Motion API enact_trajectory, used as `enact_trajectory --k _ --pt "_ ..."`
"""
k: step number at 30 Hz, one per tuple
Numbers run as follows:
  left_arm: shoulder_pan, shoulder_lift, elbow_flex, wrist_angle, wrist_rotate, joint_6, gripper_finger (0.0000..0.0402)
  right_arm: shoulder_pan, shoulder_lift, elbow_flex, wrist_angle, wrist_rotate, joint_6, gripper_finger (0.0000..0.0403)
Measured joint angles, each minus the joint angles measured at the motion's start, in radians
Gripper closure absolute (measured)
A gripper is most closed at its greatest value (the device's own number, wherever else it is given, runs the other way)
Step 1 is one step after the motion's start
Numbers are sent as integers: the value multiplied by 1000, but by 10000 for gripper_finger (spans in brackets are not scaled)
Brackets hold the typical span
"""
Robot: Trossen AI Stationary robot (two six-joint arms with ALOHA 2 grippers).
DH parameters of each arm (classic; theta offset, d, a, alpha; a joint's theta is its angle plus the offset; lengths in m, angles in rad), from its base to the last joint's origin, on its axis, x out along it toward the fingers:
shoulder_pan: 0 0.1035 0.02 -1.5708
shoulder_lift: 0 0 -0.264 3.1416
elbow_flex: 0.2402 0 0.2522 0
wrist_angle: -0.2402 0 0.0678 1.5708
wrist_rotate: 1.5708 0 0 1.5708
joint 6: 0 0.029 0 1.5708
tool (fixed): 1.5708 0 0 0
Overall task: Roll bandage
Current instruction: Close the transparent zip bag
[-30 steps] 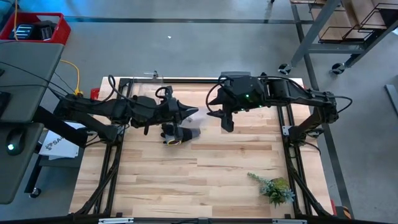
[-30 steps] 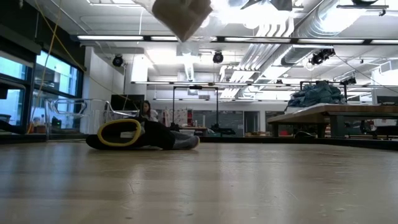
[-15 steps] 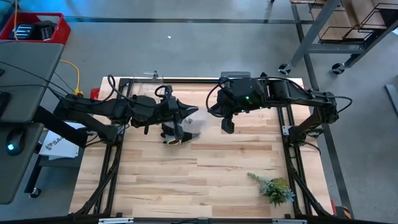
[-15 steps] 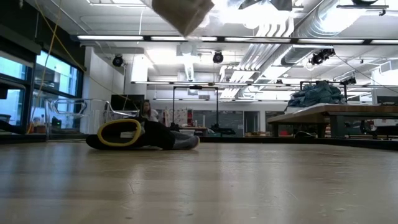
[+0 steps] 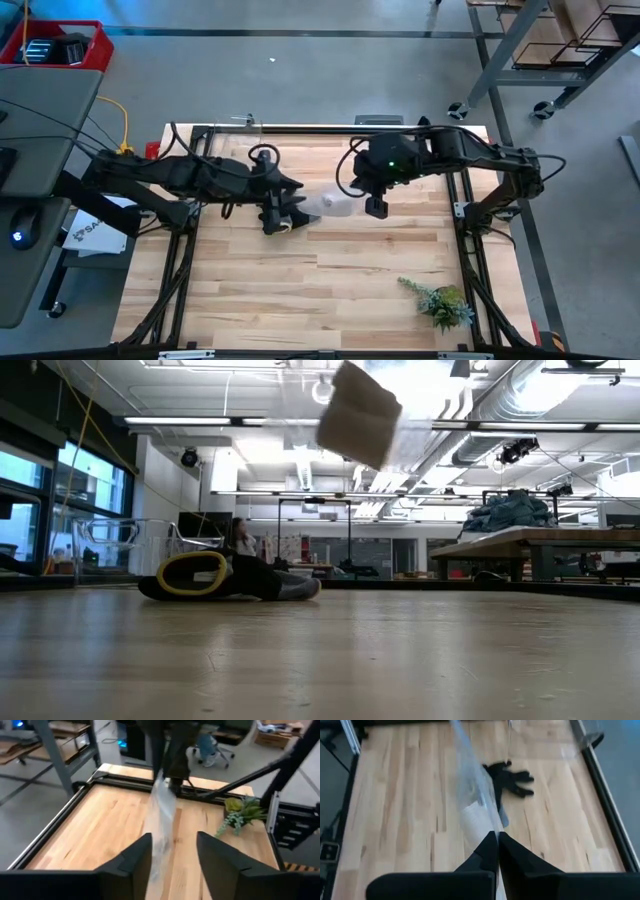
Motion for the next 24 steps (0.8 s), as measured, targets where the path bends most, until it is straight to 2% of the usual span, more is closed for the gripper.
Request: enact_trajectory --k 4,8,17,24 --pt "3 28 0 37 15 62 216 2 22 0 -32 0 2 402" --pt "18 47 10 111 13 119 195 3 57 0 -37 0 1 403" --pt "29 137 63 102 19 294 190 0 74 0 30 -26 -21 403" --pt "31 190 72 173 1 319 190 0 69 0 26 -57 5 403"
